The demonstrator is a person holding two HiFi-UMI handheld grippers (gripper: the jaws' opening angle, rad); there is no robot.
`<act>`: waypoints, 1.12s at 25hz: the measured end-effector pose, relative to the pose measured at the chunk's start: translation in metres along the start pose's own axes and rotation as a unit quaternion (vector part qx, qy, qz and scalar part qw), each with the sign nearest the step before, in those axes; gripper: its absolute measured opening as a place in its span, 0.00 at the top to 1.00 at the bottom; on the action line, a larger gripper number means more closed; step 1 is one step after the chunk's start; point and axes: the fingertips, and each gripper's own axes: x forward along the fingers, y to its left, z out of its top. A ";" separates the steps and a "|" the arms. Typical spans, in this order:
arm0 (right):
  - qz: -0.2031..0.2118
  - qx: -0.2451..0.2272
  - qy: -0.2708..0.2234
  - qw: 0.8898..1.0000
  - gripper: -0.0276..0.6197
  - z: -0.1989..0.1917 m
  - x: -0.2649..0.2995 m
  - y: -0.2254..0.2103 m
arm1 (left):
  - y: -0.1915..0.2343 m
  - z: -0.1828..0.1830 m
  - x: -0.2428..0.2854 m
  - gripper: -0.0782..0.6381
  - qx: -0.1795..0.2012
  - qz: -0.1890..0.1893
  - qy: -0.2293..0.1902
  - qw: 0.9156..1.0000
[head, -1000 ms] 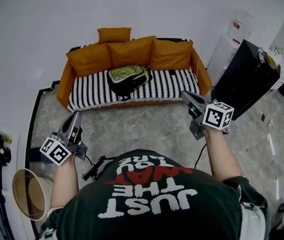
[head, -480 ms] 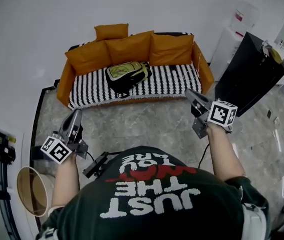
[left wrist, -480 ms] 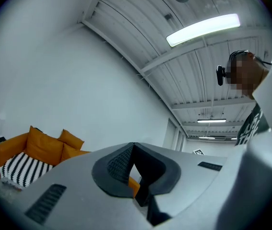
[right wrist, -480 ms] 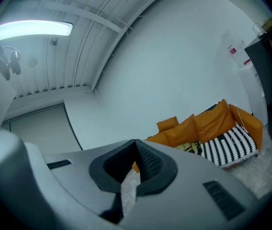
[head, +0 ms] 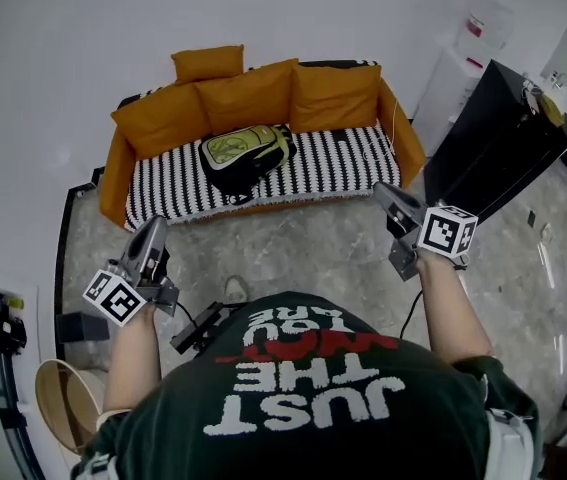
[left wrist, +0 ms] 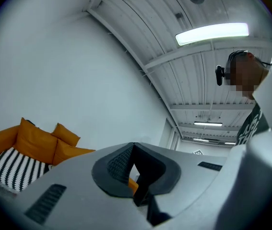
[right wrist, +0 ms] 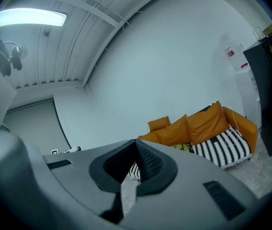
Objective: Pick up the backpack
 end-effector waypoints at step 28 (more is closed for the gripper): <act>-0.009 -0.019 0.042 0.999 0.91 0.091 0.378 -0.050 | 0.350 0.082 0.152 0.89 -0.037 0.021 0.023 0.999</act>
